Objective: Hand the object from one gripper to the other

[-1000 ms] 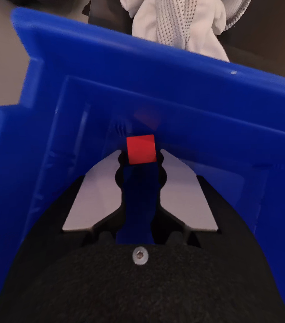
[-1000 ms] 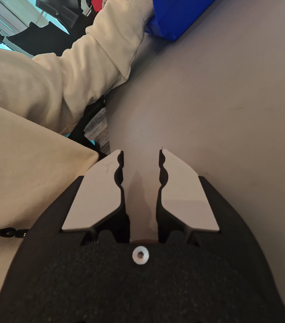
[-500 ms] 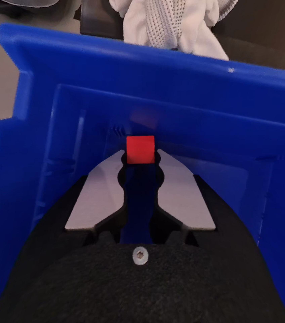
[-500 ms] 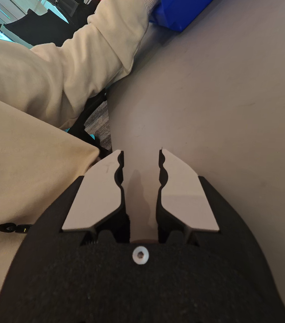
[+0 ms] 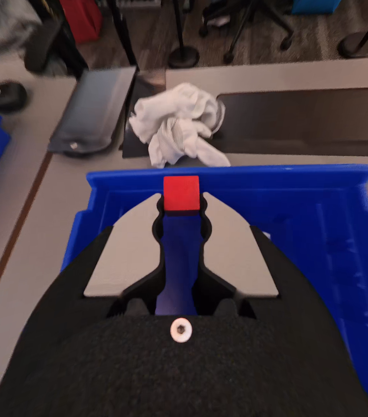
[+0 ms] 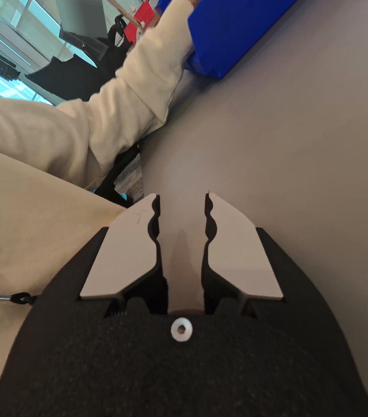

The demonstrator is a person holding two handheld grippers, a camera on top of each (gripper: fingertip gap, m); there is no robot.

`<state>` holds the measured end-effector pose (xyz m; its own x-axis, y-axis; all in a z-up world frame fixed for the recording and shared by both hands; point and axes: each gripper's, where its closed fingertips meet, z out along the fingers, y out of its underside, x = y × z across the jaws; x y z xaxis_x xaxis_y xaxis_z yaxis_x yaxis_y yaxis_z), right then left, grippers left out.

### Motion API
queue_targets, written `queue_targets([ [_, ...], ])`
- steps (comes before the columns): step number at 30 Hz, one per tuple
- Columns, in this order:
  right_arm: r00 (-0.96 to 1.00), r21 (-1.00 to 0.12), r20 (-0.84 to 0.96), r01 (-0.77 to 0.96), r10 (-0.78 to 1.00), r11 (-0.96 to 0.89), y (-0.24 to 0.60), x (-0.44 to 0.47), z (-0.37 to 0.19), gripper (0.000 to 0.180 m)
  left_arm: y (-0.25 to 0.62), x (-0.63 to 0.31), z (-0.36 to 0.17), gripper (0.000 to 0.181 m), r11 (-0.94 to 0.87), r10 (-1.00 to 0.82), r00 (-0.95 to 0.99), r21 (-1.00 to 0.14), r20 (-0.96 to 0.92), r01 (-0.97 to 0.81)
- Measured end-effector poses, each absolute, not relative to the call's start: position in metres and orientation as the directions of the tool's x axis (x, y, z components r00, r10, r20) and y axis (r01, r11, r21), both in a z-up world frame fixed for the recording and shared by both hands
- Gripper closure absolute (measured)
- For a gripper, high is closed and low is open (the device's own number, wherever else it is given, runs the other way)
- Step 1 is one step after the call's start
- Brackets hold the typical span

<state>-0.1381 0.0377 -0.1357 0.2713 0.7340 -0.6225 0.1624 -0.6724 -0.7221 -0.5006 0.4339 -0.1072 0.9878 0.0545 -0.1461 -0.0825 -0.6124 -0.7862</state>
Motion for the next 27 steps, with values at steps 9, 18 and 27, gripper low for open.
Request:
queue_targets([
  [9,0.324,-0.862,-0.458,0.067,0.828,-0.503,0.131,-0.119,-0.021,0.141,0.394,-0.373,0.039,0.152,-0.118,-0.333,0.896,-0.930,-0.294,-0.349],
  [18,0.243,-0.964,-0.220,0.096,0.945,-0.249,0.245,-0.169,0.124,0.126,0.290,-0.209,0.141,0.153,0.422,-0.420,0.523,-0.670,-0.742,-0.611],
  [27,-0.005,-0.953,-0.289,0.099,0.957,-0.287,0.271,-0.153,0.134,0.149,0.285,-0.130,0.139,0.153,0.542,-0.170,0.220,-0.278,-0.961,-0.793],
])
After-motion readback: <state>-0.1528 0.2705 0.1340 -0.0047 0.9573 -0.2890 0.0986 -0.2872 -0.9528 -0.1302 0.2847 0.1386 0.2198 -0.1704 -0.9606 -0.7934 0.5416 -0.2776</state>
